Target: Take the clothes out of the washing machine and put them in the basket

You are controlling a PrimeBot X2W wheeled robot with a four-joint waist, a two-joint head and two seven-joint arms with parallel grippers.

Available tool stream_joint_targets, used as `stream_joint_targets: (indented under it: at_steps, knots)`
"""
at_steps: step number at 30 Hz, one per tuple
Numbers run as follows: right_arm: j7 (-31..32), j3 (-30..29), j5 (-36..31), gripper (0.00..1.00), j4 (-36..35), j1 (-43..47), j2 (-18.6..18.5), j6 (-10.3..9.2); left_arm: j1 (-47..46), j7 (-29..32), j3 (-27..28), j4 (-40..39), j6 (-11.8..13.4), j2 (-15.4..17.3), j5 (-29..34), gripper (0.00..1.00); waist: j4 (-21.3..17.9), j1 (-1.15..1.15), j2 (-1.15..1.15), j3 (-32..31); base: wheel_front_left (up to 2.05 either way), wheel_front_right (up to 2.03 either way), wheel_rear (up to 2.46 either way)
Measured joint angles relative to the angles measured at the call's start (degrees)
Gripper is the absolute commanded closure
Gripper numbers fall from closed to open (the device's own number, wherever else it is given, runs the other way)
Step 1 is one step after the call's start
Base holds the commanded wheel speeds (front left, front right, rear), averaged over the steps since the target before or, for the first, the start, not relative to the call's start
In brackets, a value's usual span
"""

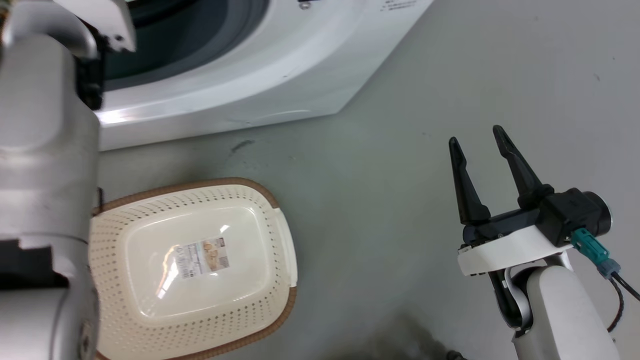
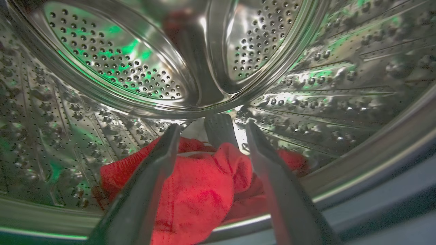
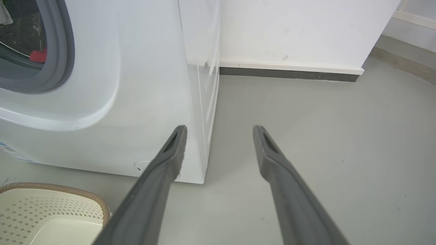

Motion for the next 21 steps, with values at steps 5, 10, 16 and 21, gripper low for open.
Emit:
stream_joint_targets:
  at_steps: [5,10,16,21]
  knots:
    - [0.00,1.79,1.76,0.00,0.08,-1.13,-0.01,0.00,-7.35,6.79,-1.31,6.31,-1.20,3.44,1.42,0.00,-2.63,0.00,0.00,2.91,0.00,0.00,0.00]
    - [-0.01,3.53,3.28,0.00,0.31,-2.58,0.00,0.00,-13.07,15.04,-2.05,11.61,-1.90,5.08,1.57,0.00,-4.51,0.00,0.00,5.41,0.00,0.00,0.00]
    - [-0.01,5.47,5.27,0.00,0.31,-3.98,0.00,0.00,-18.71,28.24,-3.45,17.48,-1.80,6.91,2.38,0.00,-7.02,0.00,0.00,7.72,0.00,0.00,0.00]
    - [-0.01,6.08,6.39,0.00,0.58,-4.19,0.00,0.00,-21.06,34.93,-3.74,19.36,-1.27,7.42,2.16,0.50,-7.97,0.00,0.00,8.07,0.00,0.00,0.00]
